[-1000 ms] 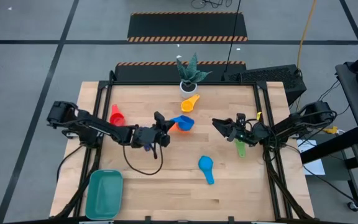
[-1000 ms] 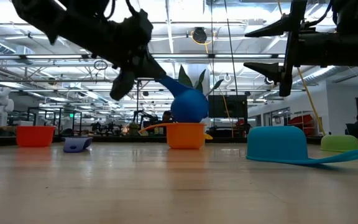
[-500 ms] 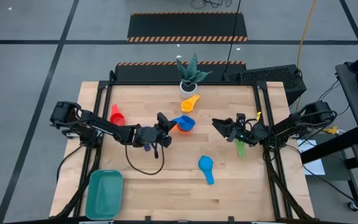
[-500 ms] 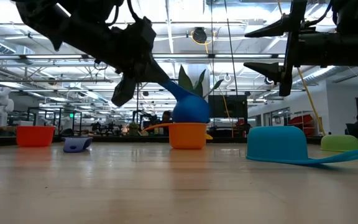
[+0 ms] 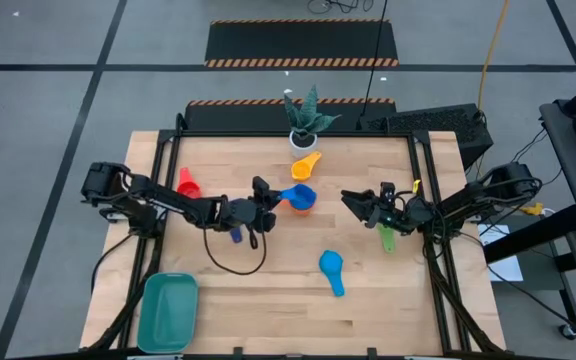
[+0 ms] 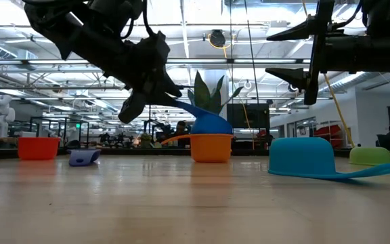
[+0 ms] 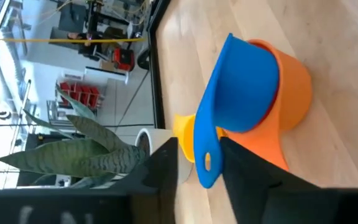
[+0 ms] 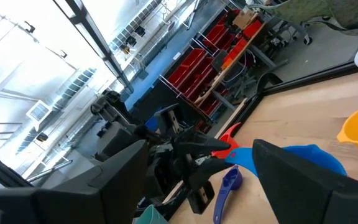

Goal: Nest measuring cups in basket
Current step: Stack the blue measuring cup on the orange measuring cup

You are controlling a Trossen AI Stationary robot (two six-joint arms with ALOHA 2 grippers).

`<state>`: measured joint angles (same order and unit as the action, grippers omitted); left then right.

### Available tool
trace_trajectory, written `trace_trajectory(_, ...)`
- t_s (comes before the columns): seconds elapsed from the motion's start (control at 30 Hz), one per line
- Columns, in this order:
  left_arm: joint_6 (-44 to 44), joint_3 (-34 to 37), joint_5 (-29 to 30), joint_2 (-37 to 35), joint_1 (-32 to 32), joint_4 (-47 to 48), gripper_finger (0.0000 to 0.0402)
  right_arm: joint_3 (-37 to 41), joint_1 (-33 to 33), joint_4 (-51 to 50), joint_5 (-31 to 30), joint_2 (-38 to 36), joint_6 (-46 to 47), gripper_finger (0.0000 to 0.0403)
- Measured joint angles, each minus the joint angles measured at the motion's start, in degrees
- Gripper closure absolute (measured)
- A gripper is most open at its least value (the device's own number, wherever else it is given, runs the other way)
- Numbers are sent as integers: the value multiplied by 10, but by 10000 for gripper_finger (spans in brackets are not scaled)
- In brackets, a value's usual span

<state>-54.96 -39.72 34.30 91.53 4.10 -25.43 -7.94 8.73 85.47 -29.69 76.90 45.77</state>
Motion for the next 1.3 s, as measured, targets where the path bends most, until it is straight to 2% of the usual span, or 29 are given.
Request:
trace_trajectory(0.27, 69, 0, 6, 0, 0, 22, 194, 0, 0, 0, 34, 0, 0, 119)
trace_trajectory(0.47, 125, 0, 0, 0, -12, 64, 157, 0, 0, 0, 45, 0, 0, 119)
trace_trajectory(0.7, 238, 0, -120, -1, -51, 142, 151, 0, 0, 0, 45, 0, -15, 119)
trace_trajectory(0.87, 296, 0, -123, -1, -64, 154, 151, 0, 5, 0, 45, 0, -27, 119)
trace_trajectory(1.0, 387, 0, -127, -1, -70, 148, 151, 0, 12, 0, 45, 0, -34, 119)
trace_trajectory(1.23, 499, 0, -230, -1, -77, 140, 150, 0, 15, -1, 45, 0, -51, 119)
trace_trajectory(1.3, 509, 0, -235, -1, -79, 129, 144, 0, 15, -1, 46, 0, -59, 119)
